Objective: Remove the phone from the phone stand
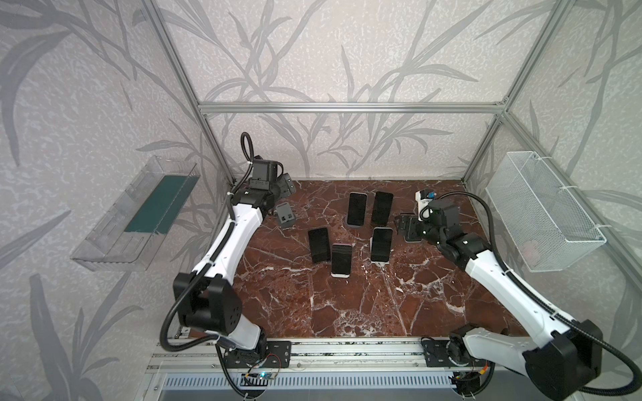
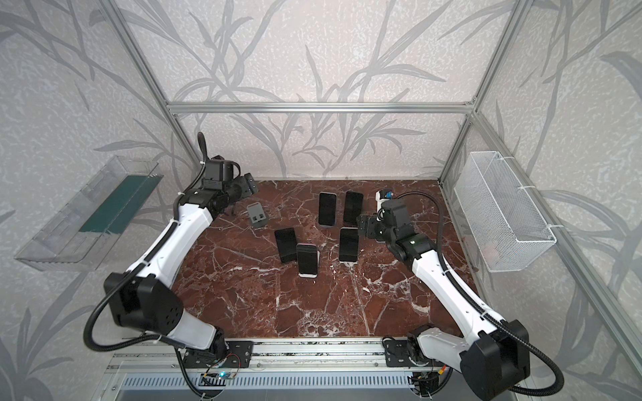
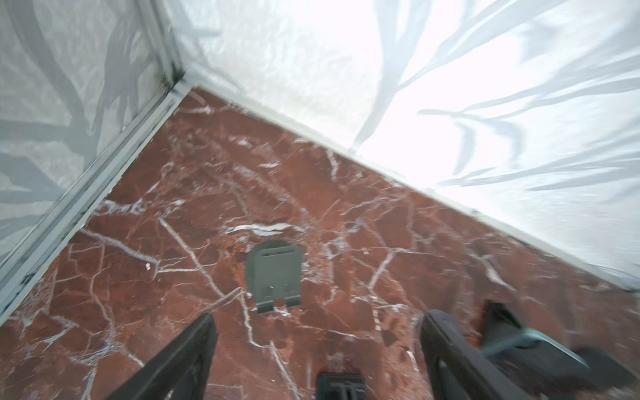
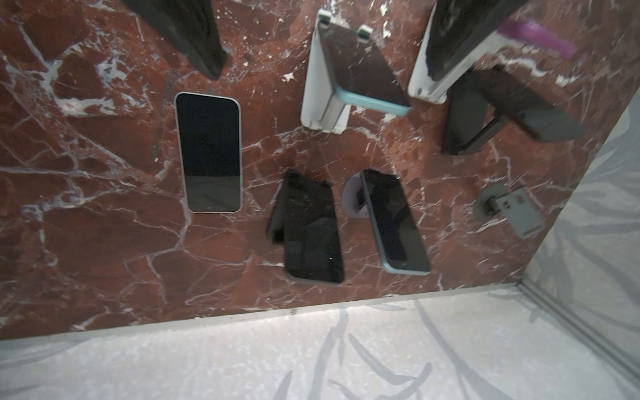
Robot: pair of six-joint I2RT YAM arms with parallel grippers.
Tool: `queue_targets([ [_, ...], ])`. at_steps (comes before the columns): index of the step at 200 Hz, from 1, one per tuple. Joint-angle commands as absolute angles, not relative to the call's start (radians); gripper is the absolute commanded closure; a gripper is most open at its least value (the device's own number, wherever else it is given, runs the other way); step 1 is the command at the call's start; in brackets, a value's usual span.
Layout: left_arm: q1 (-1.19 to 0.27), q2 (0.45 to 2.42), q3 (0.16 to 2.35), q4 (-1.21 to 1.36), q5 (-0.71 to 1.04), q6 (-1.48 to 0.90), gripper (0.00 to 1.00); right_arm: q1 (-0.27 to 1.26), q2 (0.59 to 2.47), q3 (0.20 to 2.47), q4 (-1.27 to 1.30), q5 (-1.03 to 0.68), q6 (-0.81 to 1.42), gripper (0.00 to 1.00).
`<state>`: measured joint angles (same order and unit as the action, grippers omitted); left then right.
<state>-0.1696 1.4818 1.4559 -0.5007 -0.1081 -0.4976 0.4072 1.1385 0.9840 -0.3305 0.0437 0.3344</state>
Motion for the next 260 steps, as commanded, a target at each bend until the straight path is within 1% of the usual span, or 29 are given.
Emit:
queue_targets([
  [1, -0.215, 1.393, 1.404, -0.446, -0.102, -0.496, 0.07, 0.411, 1.084, 0.997, -0.396, 0.15, 0.32, 0.09],
  [20, -0.241, 1.299, 1.317, -0.366, -0.063, -0.516, 0.08, 0.421, 1.065, 0.982, -0.419, 0.189, 0.33, 0.1],
  [51, -0.258, 1.149, 1.062, -0.048, 0.035, -0.588, 0.08, 0.453, 1.05, 0.983, -0.486, 0.265, 0.335, 0.12],
  [66, -0.262, 1.117, 0.965, 0.059, 0.053, -0.62, 0.08, 0.476, 1.049, 0.985, -0.513, 0.299, 0.324, 0.13],
  [79, -0.262, 1.106, 0.909, 0.115, 0.071, -0.681, 0.08, 0.501, 1.04, 0.973, -0.504, 0.303, 0.298, 0.17],
  [92, -0.262, 1.105, 0.873, 0.183, 0.118, -0.726, 0.08, 0.537, 1.034, 0.957, -0.49, 0.35, 0.302, 0.18],
  [108, -0.264, 1.119, 0.855, 0.234, 0.165, -0.771, 0.08, 0.571, 1.047, 0.962, -0.489, 0.384, 0.345, 0.18],
  [128, -0.264, 1.136, 0.861, 0.205, 0.165, -0.798, 0.08, 0.608, 1.092, 0.996, -0.517, 0.389, 0.412, 0.17],
  [144, -0.264, 1.146, 0.853, 0.204, 0.164, -0.837, 0.08, 0.652, 1.116, 1.007, -0.506, 0.425, 0.437, 0.15],
  [163, -0.264, 1.156, 0.847, 0.22, 0.187, -0.869, 0.08, 0.695, 1.121, 0.997, -0.469, 0.471, 0.482, 0.11],
  [187, -0.266, 1.165, 0.847, 0.233, 0.218, -0.901, 0.09, 0.722, 1.128, 0.971, -0.42, 0.466, 0.547, 0.08],
  [195, -0.265, 1.169, 0.846, 0.239, 0.229, -0.912, 0.09, 0.729, 1.139, 0.968, -0.414, 0.467, 0.567, 0.0],
  [226, -0.267, 1.184, 0.846, 0.26, 0.267, -0.95, 0.1, 0.742, 1.207, 0.963, -0.386, 0.467, 0.615, 0.01],
  [260, -0.281, 1.195, 0.858, 0.271, 0.301, -0.944, 0.11, 0.74, 1.312, 1.027, -0.384, 0.46, 0.575, 0.01],
])
